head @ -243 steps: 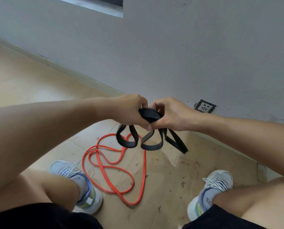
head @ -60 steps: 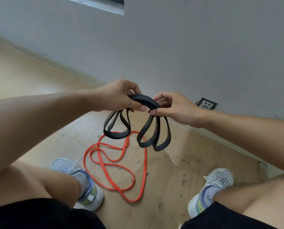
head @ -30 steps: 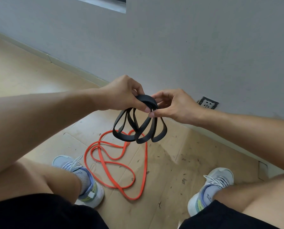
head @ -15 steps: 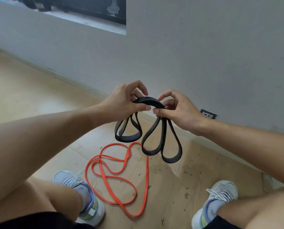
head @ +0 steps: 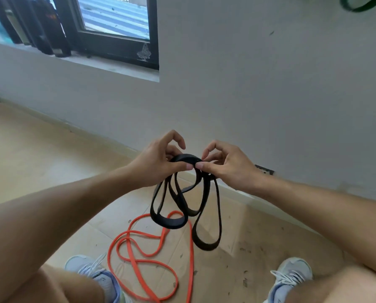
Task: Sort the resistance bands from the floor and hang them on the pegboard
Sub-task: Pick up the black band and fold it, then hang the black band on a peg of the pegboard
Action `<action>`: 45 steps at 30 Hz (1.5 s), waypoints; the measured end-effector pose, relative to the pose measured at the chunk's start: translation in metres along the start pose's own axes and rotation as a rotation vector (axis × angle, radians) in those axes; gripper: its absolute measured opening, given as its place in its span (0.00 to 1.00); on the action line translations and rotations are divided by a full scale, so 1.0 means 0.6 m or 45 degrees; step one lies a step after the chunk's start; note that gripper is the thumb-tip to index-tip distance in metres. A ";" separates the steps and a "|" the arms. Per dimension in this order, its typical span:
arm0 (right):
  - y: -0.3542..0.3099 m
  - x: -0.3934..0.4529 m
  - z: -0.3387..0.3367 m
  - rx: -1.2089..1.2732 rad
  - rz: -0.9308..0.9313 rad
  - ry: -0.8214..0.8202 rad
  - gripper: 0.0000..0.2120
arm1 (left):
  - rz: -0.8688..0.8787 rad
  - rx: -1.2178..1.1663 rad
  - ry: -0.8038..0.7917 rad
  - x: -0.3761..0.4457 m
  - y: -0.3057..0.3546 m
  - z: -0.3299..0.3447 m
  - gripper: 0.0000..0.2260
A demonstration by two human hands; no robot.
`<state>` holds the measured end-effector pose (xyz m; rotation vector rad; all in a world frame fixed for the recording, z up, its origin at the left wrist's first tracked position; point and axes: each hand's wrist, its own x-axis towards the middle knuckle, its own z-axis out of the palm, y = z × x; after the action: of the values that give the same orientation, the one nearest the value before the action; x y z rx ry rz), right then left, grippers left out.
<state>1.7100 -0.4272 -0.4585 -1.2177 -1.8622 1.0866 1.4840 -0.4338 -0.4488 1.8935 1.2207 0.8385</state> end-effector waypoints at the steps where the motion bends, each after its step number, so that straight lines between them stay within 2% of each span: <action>1: -0.001 -0.001 0.002 -0.016 0.010 -0.015 0.09 | 0.013 0.012 -0.012 -0.002 0.000 0.000 0.16; 7: -0.020 -0.005 -0.002 -0.098 0.066 -0.091 0.13 | 0.090 0.105 -0.006 -0.010 0.001 -0.002 0.11; 16: -0.073 0.005 -0.023 -0.041 -0.009 0.162 0.11 | 0.133 -0.074 0.243 0.004 0.051 -0.012 0.11; 23: -0.165 -0.016 -0.101 0.070 -0.136 0.444 0.11 | 0.261 -0.110 0.385 0.061 0.166 -0.023 0.11; 34: -0.250 -0.094 -0.188 0.110 -0.260 0.589 0.11 | 0.483 0.108 0.520 0.056 0.301 -0.011 0.14; 39: -0.270 -0.095 -0.226 -0.016 -0.282 0.564 0.10 | 0.497 0.195 0.534 0.070 0.334 -0.008 0.07; 45: -0.286 -0.091 -0.283 -0.095 -0.218 0.529 0.11 | 0.530 0.299 0.375 0.109 0.366 -0.024 0.05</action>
<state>1.8068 -0.4677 -0.2345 -1.1936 -1.6568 0.6195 1.5954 -0.4339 -0.2483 2.3234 1.1488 1.2779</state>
